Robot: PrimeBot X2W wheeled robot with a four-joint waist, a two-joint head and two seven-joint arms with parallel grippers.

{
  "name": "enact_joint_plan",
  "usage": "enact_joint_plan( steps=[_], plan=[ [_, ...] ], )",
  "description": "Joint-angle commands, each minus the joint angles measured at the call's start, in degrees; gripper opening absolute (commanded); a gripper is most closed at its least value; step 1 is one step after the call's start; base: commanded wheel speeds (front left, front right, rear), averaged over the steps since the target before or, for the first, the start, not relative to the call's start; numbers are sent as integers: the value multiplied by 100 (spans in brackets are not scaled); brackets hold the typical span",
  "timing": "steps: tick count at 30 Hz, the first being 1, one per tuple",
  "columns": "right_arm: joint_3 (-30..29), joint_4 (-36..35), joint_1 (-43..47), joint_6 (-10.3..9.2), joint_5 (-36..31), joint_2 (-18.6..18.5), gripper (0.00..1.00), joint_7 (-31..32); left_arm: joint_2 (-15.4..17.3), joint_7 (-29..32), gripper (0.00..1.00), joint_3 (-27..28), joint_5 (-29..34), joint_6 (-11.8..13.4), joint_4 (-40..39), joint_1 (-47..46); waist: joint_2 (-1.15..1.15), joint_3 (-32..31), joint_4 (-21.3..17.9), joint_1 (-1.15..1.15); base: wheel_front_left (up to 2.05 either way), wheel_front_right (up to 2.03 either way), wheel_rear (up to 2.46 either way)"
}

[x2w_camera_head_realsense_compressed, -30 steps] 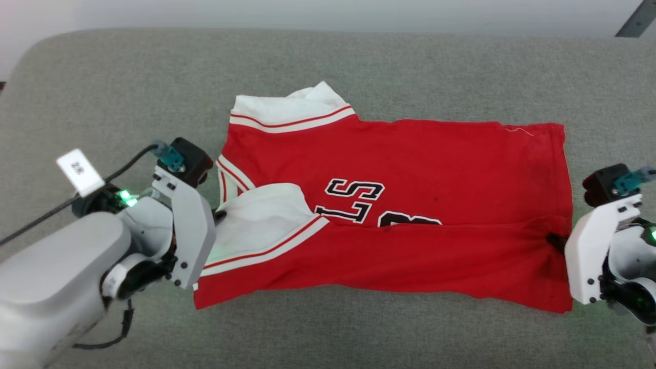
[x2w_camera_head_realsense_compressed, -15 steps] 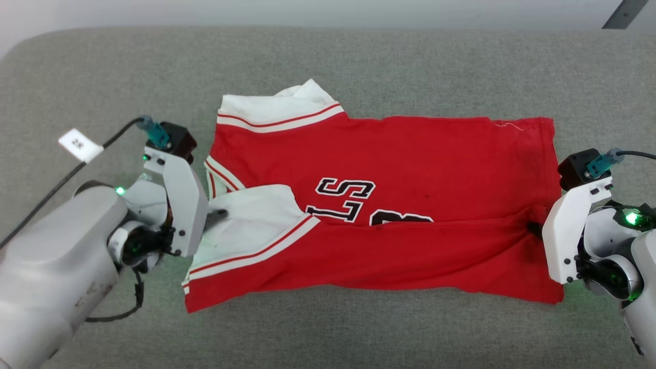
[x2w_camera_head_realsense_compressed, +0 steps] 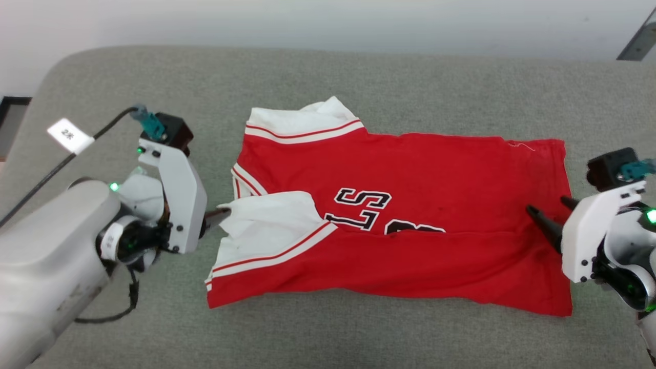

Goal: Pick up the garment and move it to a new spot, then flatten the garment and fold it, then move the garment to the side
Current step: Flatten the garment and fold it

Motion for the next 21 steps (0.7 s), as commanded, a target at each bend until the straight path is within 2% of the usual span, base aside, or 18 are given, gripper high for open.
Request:
enact_joint_plan(
  steps=[1,7,12,17,21],
  plan=[
    [-119,-96,132,-10,-72,24,100,-197,86,102,100,8,-69,148,-151,103,0,-73,55,0,0,0,0],
    [-620,-581,495,-10,-459,167,100,-1029,386,587,100,-3,-441,793,-840,376,0,-106,36,0,0,0,0],
    [-1059,-1086,817,-10,-845,454,100,-1548,621,819,100,-41,-679,1245,-1350,685,0,-63,-86,0,0,0,0],
    [-1475,-1623,1179,-10,-1122,746,100,-1730,762,794,100,-65,-794,1490,-1615,956,0,29,-210,0,0,0,0],
    [-1751,-2060,1489,-10,-1244,974,100,-1714,794,631,100,-77,-756,1450,-1510,1098,0,142,-294,0,0,0,0]
  ],
)
